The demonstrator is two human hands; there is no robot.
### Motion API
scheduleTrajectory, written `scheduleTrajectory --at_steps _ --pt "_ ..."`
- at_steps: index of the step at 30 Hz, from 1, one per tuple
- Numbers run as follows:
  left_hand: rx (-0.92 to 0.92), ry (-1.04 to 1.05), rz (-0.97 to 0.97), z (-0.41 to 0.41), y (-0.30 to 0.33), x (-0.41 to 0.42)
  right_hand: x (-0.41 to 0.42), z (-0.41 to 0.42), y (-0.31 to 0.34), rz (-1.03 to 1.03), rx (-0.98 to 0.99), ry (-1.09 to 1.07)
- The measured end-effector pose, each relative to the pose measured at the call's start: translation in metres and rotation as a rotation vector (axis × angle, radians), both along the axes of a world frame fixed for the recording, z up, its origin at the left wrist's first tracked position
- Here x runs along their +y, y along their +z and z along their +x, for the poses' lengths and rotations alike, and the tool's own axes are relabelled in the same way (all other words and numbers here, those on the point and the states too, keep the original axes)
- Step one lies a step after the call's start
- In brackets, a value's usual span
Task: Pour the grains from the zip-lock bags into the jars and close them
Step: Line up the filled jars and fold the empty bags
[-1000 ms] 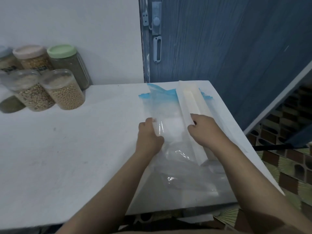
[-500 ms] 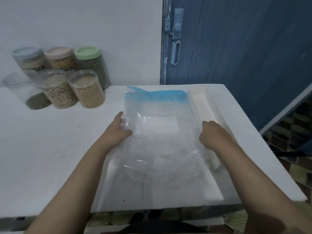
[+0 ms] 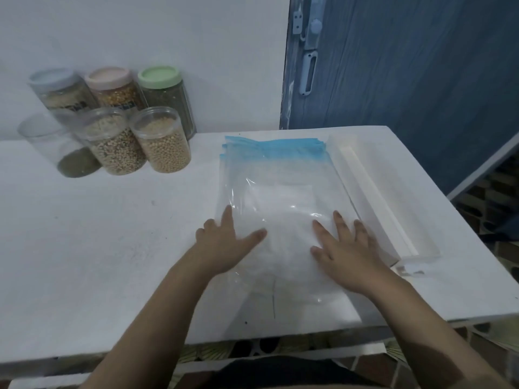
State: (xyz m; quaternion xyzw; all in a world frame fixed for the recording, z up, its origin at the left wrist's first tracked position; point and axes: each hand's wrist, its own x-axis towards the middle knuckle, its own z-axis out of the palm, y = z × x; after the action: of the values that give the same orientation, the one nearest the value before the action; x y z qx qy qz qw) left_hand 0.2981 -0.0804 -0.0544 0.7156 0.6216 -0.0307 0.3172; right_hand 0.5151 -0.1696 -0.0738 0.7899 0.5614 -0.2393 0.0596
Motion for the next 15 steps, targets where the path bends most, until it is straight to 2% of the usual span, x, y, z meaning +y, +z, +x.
scheduleTrajectory --at_steps 3,8,10,12,15 --pt "0.128 -0.139 0.049 -0.003 -0.022 -0.011 -0.004 0.001 -0.008 0.018 -0.003 -0.002" --pt "0.169 -0.199 0.181 -0.013 -0.041 -0.011 -0.001 0.008 -0.011 -0.003 0.054 -0.037" --pt "0.062 -0.240 0.312 -0.020 -0.049 -0.016 -0.003 0.008 -0.015 0.023 0.019 -0.039" --pt "-0.171 -0.291 0.427 -0.029 -0.053 -0.018 -0.004 0.006 -0.015 0.065 -0.003 -0.046" --pt "-0.504 -0.183 0.395 -0.035 -0.051 -0.015 -0.005 0.003 -0.005 0.139 0.043 -0.082"
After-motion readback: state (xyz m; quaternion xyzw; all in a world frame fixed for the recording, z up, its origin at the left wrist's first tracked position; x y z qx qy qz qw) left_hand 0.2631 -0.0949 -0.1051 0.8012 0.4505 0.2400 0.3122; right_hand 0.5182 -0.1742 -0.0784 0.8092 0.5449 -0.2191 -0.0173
